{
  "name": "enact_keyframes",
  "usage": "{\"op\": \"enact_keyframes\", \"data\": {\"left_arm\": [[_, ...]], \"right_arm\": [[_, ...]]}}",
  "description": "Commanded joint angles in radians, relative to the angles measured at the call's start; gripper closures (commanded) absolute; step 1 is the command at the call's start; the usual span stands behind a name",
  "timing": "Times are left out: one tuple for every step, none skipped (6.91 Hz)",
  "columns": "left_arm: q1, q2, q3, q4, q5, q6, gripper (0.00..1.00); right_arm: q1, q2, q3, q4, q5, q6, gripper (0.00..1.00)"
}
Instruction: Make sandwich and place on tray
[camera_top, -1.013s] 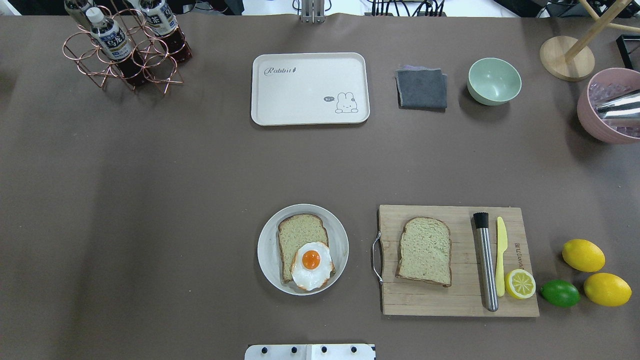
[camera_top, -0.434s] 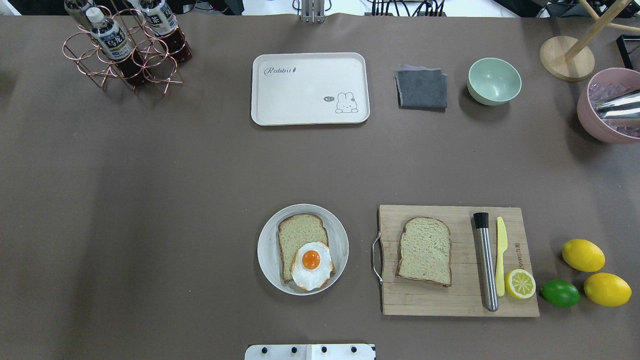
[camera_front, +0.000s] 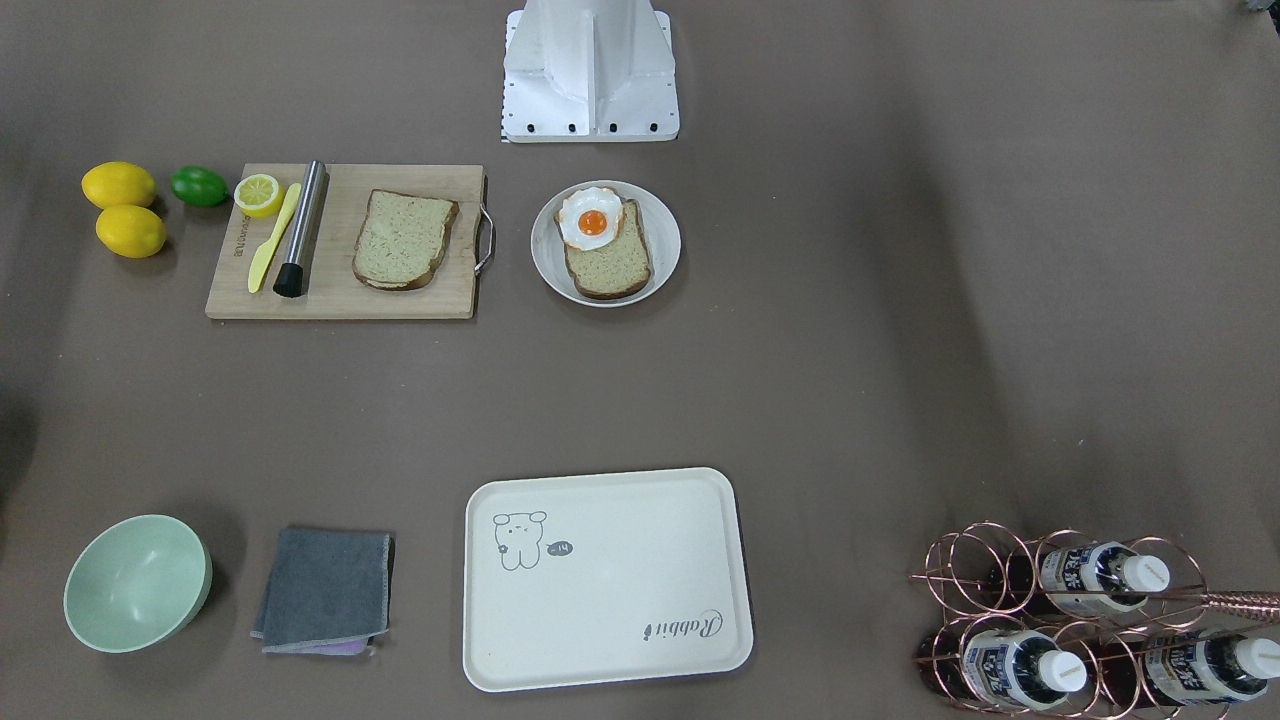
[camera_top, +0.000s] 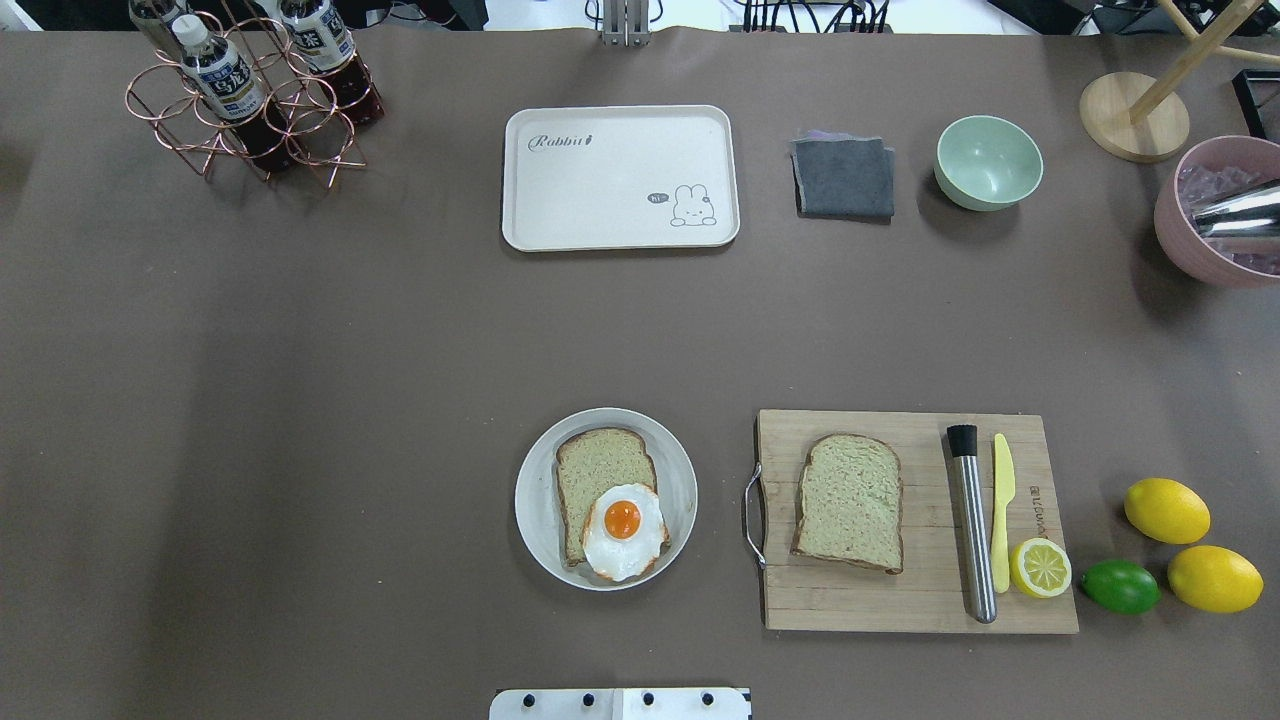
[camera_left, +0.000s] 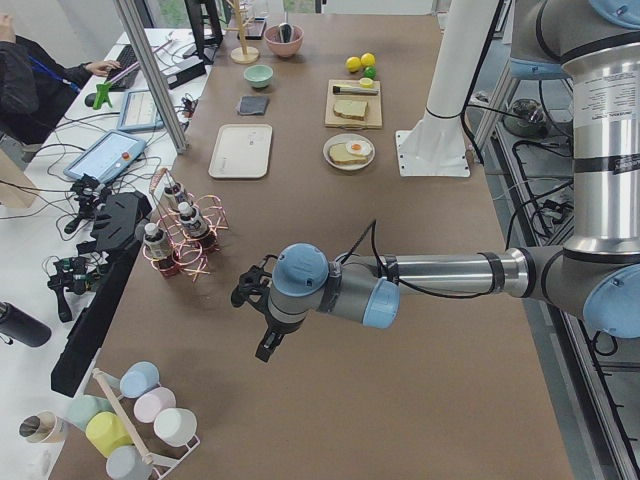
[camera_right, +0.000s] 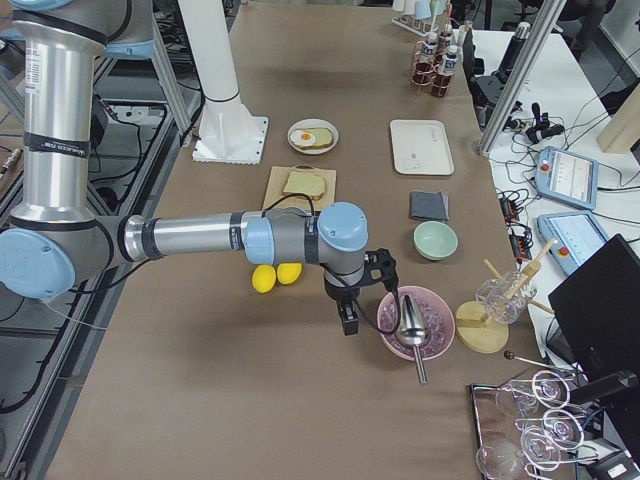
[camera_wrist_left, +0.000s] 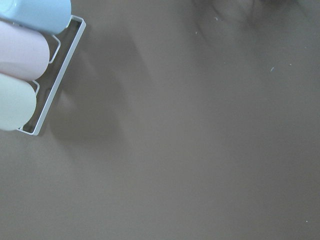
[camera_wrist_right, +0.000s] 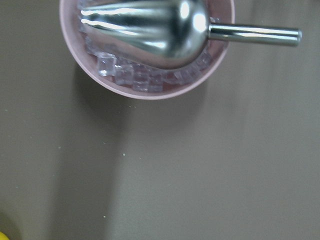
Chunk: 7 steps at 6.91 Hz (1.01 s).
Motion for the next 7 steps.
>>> {"op": "enact_keyframes", "data": {"left_arm": [[0.002, 0.000, -0.013, -0.078, -0.058, -0.007, 0.01], [0.020, -0.050, -0.017, -0.102, -0.047, -0.001, 0.01], [0.040, -0.081, -0.023, -0.099, -0.055, -0.013, 0.01], [0.072, -0.089, -0.024, -0.100, -0.050, -0.044, 0.01], [0.138, -0.092, -0.041, -0.117, -0.058, -0.155, 0.01], [0.202, -0.092, -0.079, -0.169, -0.054, -0.347, 0.00], [0.288, -0.086, -0.101, -0.262, -0.049, -0.556, 0.00]], "right_arm": [[0.000, 0.001, 0.101, 0.001, 0.012, 0.051, 0.00], [-0.001, 0.024, 0.100, 0.001, 0.014, 0.050, 0.00], [-0.012, 0.036, 0.080, 0.001, 0.052, 0.042, 0.01], [-0.051, 0.037, 0.075, 0.039, 0.093, 0.060, 0.00], [-0.081, 0.032, 0.076, 0.105, 0.098, 0.189, 0.00], [-0.158, 0.030, 0.073, 0.210, 0.087, 0.388, 0.00], [-0.247, 0.026, 0.069, 0.325, 0.065, 0.575, 0.00]]}}
